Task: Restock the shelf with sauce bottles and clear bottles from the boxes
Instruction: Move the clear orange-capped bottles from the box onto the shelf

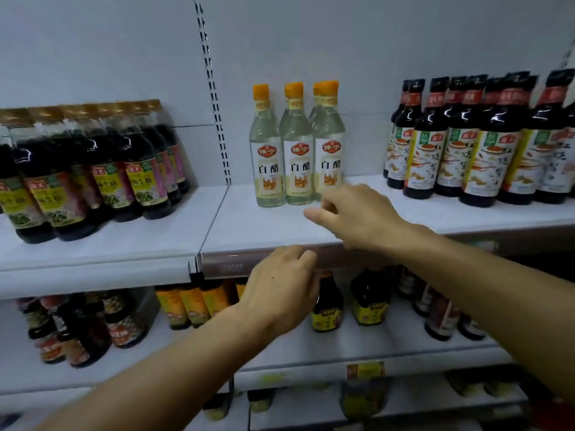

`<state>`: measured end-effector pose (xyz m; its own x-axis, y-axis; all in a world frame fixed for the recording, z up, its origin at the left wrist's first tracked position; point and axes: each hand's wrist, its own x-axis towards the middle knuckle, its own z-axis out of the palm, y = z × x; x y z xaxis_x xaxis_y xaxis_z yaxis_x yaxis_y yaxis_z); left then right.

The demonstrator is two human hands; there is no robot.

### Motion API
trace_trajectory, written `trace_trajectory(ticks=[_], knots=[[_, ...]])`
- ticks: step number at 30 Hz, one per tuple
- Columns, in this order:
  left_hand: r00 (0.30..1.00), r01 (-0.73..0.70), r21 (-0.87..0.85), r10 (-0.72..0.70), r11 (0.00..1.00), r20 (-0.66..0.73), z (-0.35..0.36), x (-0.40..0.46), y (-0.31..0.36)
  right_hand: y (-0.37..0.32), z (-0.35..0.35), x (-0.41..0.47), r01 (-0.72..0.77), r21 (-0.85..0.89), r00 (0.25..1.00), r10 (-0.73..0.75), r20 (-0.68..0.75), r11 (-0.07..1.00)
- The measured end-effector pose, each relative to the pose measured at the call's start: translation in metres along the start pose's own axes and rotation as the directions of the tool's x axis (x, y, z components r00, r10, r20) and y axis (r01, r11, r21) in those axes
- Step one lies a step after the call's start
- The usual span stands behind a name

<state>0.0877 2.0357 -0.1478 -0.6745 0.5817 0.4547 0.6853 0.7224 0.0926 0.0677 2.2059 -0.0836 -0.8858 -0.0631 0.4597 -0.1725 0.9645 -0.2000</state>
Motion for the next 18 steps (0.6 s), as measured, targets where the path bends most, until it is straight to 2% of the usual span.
trace_trajectory(ticks=[5,10,13,18], knots=[[0.995,0.003,-0.066,0.003,0.998,0.100,0.025,-0.045,-0.020,-0.031,0.033,-0.044,-0.029,0.082,0.996,0.021,0.090,0.996],[0.973,0.068,-0.128,-0.037,0.989,0.228,0.063,-0.086,-0.034,-0.039,0.076,-0.088,-0.109,0.157,0.980,0.080,0.182,0.982],[0.954,0.083,-0.130,-0.041,0.988,0.297,0.087,-0.113,-0.038,-0.036,0.112,-0.118,-0.171,0.186,0.955,0.117,0.272,0.968],[0.914,0.153,-0.228,-0.050,0.962,0.402,0.127,-0.150,-0.035,-0.026,0.167,-0.166,-0.267,0.172,0.899,0.181,0.399,0.948]])
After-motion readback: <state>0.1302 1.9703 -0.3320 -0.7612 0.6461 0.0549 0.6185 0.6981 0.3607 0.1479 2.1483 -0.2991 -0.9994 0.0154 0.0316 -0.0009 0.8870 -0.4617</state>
